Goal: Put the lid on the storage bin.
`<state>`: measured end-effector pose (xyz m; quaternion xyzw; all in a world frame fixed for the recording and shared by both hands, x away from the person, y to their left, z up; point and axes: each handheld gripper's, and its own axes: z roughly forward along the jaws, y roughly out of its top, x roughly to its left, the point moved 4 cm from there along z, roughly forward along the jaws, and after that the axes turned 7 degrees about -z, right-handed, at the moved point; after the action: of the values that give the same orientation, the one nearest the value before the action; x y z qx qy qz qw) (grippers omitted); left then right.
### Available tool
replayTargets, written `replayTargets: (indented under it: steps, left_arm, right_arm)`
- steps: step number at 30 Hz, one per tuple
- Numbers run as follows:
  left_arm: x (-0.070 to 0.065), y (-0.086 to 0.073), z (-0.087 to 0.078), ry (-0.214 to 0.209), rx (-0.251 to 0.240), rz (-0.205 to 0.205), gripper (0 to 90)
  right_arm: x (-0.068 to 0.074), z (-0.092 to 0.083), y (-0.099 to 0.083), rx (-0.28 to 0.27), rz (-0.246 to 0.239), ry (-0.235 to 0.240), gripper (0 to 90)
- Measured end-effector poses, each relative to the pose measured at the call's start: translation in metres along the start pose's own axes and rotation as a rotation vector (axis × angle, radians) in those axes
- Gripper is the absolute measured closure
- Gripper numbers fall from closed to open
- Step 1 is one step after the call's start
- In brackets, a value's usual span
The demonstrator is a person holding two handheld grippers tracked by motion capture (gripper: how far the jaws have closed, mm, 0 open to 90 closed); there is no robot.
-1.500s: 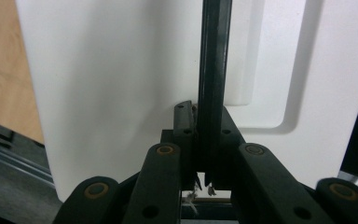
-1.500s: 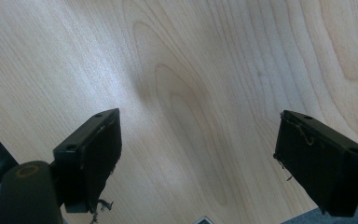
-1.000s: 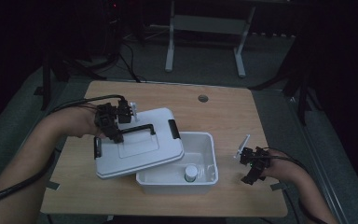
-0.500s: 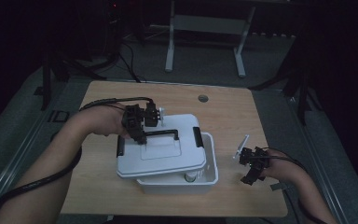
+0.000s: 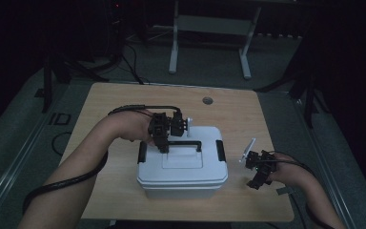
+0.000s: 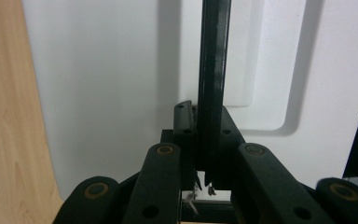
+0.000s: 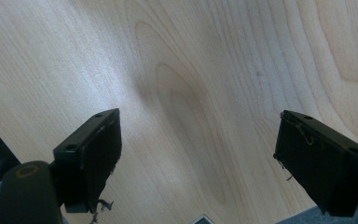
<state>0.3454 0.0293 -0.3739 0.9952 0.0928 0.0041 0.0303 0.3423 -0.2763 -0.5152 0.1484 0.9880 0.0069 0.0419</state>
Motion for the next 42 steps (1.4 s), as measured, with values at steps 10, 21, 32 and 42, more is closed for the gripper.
replayTargets:
  steps: [10,21,32,42]
  left_arm:
    - [0.006,0.003,0.015,-0.026,0.032,-0.014,83.7]
    - [0.007,0.003,0.027,-0.05,0.04,-0.013,83.7]
    - [0.009,0.004,0.038,-0.062,0.053,-0.014,83.6]
    - [0.011,0.006,0.034,-0.055,-0.009,-0.027,65.5]
  right_arm:
    - [0.0,0.003,-0.002,0.001,-0.006,-0.001,14.2]
    - [0.0,0.005,0.0,0.002,-0.01,0.003,14.2]
    - [0.001,0.005,0.0,0.005,-0.007,0.004,14.2]
    - [0.001,0.005,0.0,0.0,-0.006,0.003,14.2]
